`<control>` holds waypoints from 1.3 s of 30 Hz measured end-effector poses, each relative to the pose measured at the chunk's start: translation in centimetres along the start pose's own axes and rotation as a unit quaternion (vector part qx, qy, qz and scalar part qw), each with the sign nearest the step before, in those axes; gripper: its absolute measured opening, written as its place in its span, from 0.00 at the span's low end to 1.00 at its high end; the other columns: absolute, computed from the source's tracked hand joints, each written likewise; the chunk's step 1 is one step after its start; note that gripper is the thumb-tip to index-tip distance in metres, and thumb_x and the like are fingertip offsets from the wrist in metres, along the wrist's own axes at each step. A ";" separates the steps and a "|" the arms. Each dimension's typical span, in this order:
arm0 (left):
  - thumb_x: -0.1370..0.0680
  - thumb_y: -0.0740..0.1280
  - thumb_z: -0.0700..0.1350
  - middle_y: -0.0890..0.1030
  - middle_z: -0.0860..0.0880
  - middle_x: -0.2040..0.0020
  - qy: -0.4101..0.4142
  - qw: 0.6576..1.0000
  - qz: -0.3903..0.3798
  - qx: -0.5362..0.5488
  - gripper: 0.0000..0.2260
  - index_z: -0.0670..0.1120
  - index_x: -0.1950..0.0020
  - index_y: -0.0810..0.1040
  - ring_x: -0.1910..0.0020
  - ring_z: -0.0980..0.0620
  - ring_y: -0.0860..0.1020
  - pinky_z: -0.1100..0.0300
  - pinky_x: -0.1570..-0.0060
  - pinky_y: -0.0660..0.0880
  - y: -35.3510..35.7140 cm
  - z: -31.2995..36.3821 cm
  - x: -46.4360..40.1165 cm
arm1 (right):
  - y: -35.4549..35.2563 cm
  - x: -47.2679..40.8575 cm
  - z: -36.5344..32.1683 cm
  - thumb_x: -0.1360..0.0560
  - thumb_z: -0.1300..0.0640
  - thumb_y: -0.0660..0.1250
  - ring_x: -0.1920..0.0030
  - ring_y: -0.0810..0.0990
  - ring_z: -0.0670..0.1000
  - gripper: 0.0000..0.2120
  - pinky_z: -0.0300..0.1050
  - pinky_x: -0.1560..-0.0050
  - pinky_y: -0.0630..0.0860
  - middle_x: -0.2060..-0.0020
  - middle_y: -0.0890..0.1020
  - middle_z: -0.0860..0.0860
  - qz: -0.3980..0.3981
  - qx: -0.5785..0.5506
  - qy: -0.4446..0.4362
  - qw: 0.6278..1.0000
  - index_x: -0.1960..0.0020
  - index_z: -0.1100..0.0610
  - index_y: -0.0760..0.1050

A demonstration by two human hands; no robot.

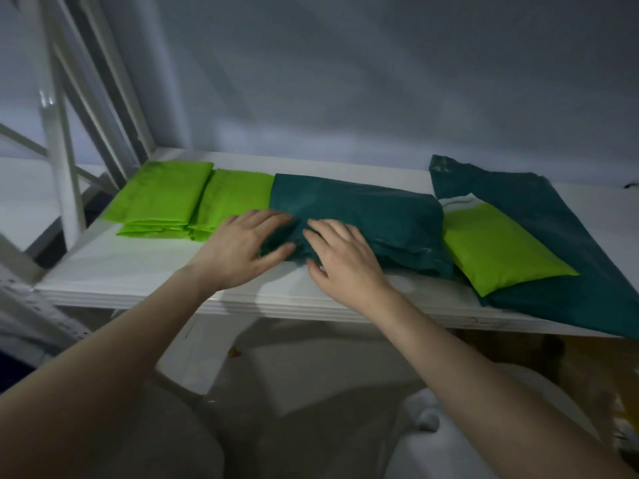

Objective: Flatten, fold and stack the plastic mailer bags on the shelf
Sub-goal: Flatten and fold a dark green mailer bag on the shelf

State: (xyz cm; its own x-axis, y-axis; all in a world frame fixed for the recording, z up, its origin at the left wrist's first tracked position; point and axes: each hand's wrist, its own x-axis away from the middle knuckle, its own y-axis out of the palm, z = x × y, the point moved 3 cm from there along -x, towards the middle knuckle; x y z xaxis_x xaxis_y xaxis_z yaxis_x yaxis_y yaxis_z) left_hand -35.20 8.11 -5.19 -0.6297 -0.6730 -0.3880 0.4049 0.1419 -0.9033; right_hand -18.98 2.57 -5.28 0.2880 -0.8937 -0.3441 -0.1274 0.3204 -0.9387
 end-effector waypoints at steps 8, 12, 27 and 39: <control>0.28 0.60 0.45 0.84 0.50 0.53 0.079 0.991 0.000 -0.106 0.13 0.46 0.54 0.84 0.61 0.48 0.82 0.60 0.68 0.77 1.3 -1.4 2.9 | 2.3 0.8 -3.1 0.36 0.59 0.67 0.45 0.79 0.54 0.23 0.47 0.45 0.75 0.44 0.81 0.55 -0.068 0.026 0.017 0.997 0.42 0.63 0.77; 0.27 0.59 0.46 0.84 0.49 0.57 0.076 0.989 -0.072 -0.106 0.13 0.47 0.58 0.83 0.60 0.48 0.83 0.57 0.68 0.79 2.6 -1.9 3.0 | 2.9 0.7 -3.5 0.35 0.59 0.61 0.44 0.78 0.55 0.20 0.49 0.40 0.66 0.46 0.81 0.55 -0.094 0.041 0.016 0.995 0.45 0.62 0.78; 0.28 0.53 0.51 0.78 0.47 0.57 0.058 0.983 -0.046 -0.166 0.20 0.43 0.53 0.81 0.62 0.48 0.78 0.57 0.63 0.74 4.1 1.0 4.0 | 4.4 0.5 -4.0 0.22 0.51 0.53 0.39 0.66 0.56 0.25 0.53 0.43 0.64 0.36 0.68 0.52 -0.175 0.046 0.053 0.982 0.27 0.58 0.60; 0.28 0.51 0.53 0.80 0.46 0.59 0.038 0.978 -0.057 -0.196 0.24 0.45 0.45 0.81 0.69 0.47 0.79 0.59 0.68 0.74 4.5 1.8 3.5 | 3.5 2.5 -0.9 0.19 0.49 0.49 0.32 0.62 0.53 0.24 0.51 0.36 0.61 0.27 0.61 0.48 -0.198 0.035 0.067 0.977 0.25 0.55 0.55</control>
State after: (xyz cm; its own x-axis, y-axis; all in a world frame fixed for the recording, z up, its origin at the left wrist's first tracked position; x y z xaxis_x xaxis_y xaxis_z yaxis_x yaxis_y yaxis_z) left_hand -34.38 5.15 -10.28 -0.7099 -0.6467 -0.2789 0.0532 0.3457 -0.9368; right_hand -19.55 1.18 -9.37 0.1751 -0.9834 0.0472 0.0348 -0.0417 -0.9985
